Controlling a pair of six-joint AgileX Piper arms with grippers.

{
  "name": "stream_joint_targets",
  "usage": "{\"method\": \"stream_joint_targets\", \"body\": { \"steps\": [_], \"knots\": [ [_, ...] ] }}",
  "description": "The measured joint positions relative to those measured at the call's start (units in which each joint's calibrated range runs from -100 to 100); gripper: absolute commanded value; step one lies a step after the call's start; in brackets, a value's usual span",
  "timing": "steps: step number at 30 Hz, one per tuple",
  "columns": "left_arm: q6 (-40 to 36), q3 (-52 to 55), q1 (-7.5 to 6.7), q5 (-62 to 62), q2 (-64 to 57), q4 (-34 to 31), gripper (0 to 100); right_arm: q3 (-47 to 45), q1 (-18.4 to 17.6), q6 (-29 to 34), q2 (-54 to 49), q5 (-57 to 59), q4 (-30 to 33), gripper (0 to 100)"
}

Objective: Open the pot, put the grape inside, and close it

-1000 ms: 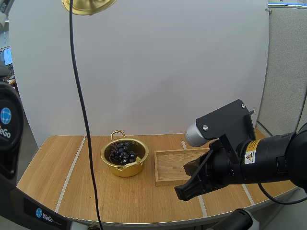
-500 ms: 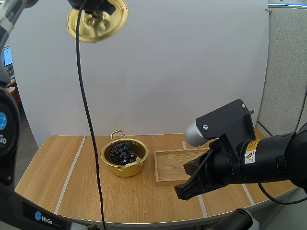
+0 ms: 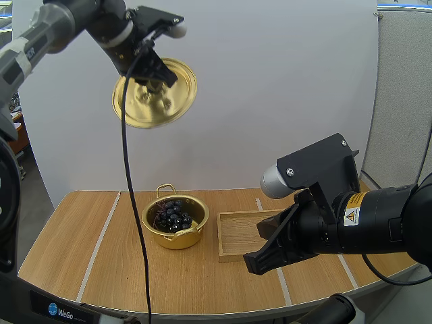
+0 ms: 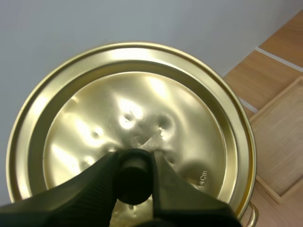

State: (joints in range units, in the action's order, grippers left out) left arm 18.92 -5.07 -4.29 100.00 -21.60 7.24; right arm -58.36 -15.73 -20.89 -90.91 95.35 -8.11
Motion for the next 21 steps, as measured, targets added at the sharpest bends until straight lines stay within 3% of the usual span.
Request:
{"method": "stream_joint_targets", "body": {
  "steps": [11, 21],
  "knots": [
    [3.0, 15.7, 0.00, 0.0, 0.0, 0.6, 0, 0.0, 0.0, 0.0, 0.0, -0.2, 0.0, 0],
    [5.3, 20.9, 0.00, 0.0, 0.3, 0.6, 0, 0.0, 0.0, 0.0, 0.0, -3.3, 0.0, 0]
  ]
}}
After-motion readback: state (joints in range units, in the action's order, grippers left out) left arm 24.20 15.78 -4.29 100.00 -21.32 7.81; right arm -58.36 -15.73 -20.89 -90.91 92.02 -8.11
